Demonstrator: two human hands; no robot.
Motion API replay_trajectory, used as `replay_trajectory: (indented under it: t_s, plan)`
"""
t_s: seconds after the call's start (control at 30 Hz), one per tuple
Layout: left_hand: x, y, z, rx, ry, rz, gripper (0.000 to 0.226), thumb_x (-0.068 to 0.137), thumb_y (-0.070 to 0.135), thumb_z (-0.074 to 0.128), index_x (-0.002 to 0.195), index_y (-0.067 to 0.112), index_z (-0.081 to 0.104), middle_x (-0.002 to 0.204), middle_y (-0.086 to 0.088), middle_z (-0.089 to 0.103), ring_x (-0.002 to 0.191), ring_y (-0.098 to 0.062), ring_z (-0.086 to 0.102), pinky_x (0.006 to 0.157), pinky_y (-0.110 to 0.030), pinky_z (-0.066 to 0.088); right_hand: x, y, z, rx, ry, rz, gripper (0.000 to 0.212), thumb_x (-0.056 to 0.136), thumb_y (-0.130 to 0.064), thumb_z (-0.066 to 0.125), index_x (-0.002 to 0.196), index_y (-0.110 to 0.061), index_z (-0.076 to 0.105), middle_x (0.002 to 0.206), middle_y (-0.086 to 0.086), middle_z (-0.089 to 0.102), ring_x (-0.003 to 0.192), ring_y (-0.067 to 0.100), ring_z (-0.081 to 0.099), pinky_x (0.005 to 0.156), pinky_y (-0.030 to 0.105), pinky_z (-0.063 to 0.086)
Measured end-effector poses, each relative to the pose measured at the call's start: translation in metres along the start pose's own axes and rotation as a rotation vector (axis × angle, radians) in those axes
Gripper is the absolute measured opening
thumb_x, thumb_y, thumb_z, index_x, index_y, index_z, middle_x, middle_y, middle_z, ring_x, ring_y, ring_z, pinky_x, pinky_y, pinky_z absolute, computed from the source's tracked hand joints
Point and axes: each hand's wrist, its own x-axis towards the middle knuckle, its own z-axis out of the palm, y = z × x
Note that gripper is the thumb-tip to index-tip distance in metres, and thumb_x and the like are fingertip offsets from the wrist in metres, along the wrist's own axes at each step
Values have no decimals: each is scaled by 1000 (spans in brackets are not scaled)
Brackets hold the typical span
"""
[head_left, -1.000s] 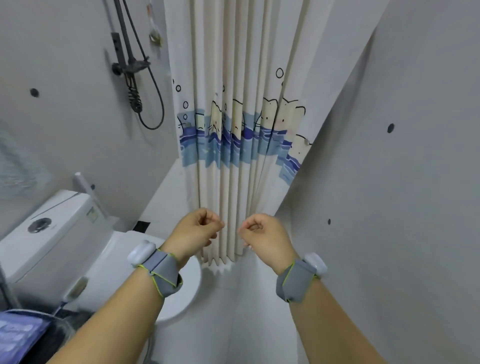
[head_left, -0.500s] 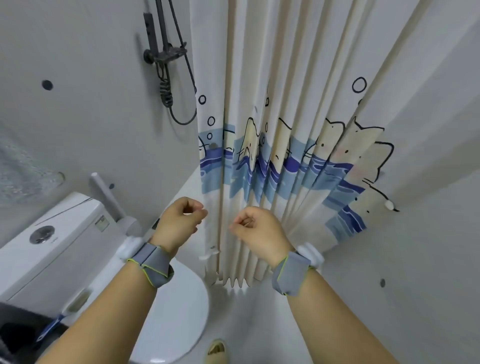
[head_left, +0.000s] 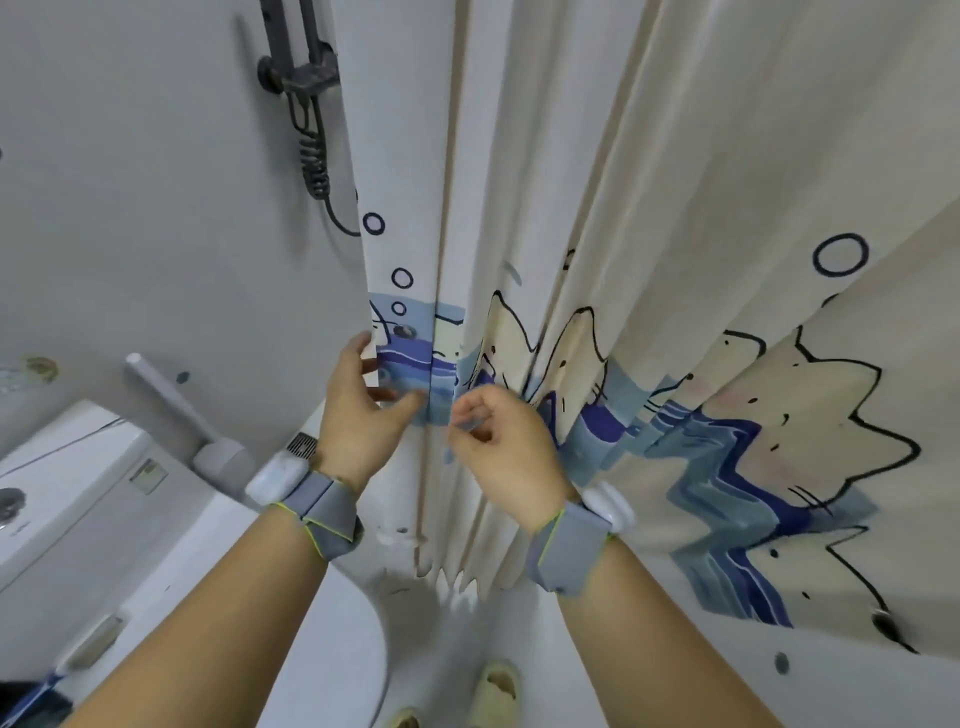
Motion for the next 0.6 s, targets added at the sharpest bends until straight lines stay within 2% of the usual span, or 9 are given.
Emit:
replay_trajectory:
  t_s: [0.13, 0.17, 0.23, 0.27, 0.33, 0.4, 0.47, 0.53, 0.6]
  plan:
    - [17, 3, 21, 183, 29, 48, 69, 62, 41, 76, 123, 31, 47, 126, 0, 34, 118, -18, 45, 97, -28, 42, 26, 6, -23, 26, 36, -11, 36, 80, -18, 70, 111, -25, 53, 107, -11, 61, 69, 5, 58, 73, 20, 49]
    - [20, 11, 27, 225, 41, 78, 65, 59, 42, 76, 116, 25, 50, 124, -3, 36, 119, -15, 42, 97, -22, 37, 31, 9, -31, 25, 32, -13, 38, 79, -19, 70, 112, -25, 52, 107, -12, 63, 74, 6, 61, 77, 21, 51]
    - [32, 38, 54, 161, -4, 122, 55, 67, 27, 80, 106, 13, 44, 116, -7, 48, 103, -6, 49, 87, -19, 38, 49, 15, -58, 9, 46, -37, 36, 78, -21, 69, 111, -27, 54, 101, -12, 67, 78, 8, 66, 79, 29, 54]
    - [32, 48, 59, 58, -70, 125, 53, 74, 21, 78, 107, 12, 38, 112, -4, 52, 95, 0, 54, 83, -19, 41, 52, 14, -62, -3, 55, -39, 35, 78, -20, 69, 109, -28, 55, 99, -12, 68, 78, 8, 67, 79, 31, 55]
    - [34, 72, 87, -104, -196, 221, 62, 79, 21, 73, 121, 13, 28, 120, 1, 53, 105, 7, 57, 85, -18, 46, 62, 21, -88, 14, 94, -51, 33, 79, -19, 68, 109, -27, 55, 99, -13, 66, 78, 8, 66, 78, 31, 55]
    - [35, 82, 108, -152, -295, 332, 86, 73, 32, 78, 134, 16, 20, 135, -7, 46, 125, -8, 50, 97, -24, 46, 68, 25, -103, 4, 125, -58, 32, 79, -19, 67, 108, -23, 55, 101, -10, 64, 85, 12, 65, 80, 32, 54]
    - [42, 89, 134, -110, -360, 374, 96, 67, 41, 82, 138, 19, 21, 139, -9, 43, 131, -19, 46, 106, -38, 43, 73, 31, -119, -58, 190, -60, 27, 78, -16, 65, 104, -15, 57, 96, -1, 65, 88, 19, 63, 79, 35, 53]
    - [51, 101, 165, -64, -386, 381, 93, 66, 41, 83, 137, 22, 26, 138, -4, 44, 133, -16, 43, 109, -44, 40, 77, 38, -136, -131, 212, -49, 17, 79, -12, 60, 95, -9, 58, 86, 6, 64, 82, 23, 62, 70, 35, 52]
    - [60, 110, 183, -29, -416, 398, 85, 71, 41, 80, 136, 27, 28, 138, 0, 43, 133, -13, 41, 110, -43, 39, 78, 40, -144, -187, 176, -61, 7, 80, -12, 59, 87, -10, 60, 76, 3, 63, 74, 20, 61, 61, 29, 47]
